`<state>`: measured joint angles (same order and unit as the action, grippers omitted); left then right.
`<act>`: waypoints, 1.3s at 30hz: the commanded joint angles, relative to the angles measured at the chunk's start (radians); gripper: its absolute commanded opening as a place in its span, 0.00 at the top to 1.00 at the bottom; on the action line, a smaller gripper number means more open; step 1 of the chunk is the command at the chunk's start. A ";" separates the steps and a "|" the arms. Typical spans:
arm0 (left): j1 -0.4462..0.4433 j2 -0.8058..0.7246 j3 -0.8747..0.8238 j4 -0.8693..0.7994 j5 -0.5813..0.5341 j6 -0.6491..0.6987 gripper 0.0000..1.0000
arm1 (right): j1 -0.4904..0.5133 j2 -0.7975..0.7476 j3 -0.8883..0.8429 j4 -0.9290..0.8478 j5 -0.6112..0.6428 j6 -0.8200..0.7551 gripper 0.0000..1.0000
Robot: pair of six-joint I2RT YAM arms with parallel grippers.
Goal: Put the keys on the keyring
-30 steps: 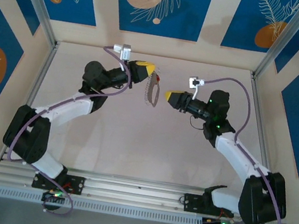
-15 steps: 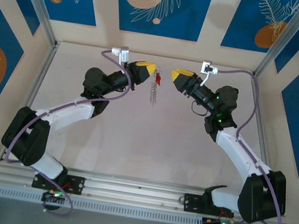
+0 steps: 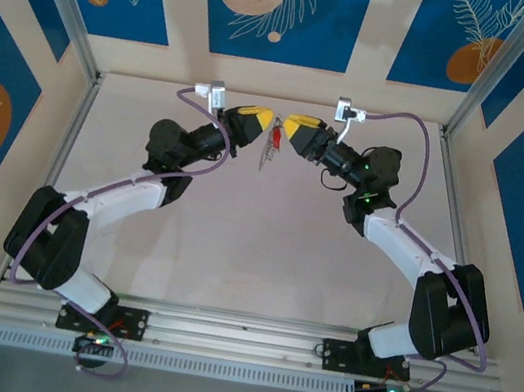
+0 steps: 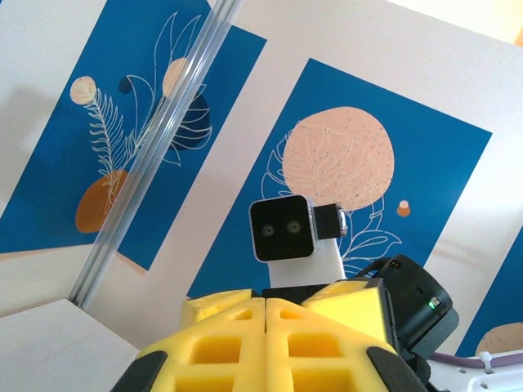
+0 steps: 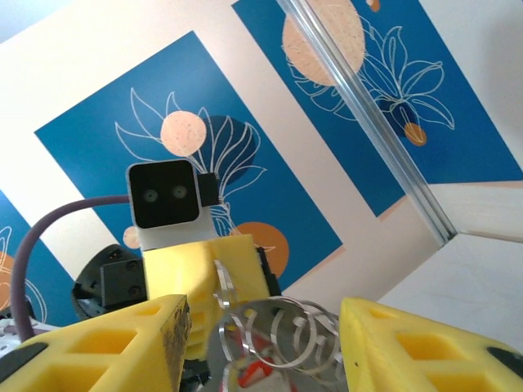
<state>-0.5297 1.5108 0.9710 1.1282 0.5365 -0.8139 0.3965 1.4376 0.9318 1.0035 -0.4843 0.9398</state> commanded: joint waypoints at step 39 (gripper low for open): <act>-0.015 0.026 0.041 0.071 0.005 -0.017 1.00 | 0.004 0.015 -0.001 0.102 -0.047 0.050 1.00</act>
<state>-0.5346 1.5295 0.9718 1.1419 0.5262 -0.8219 0.4103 1.4738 0.9264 1.0782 -0.5251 0.9775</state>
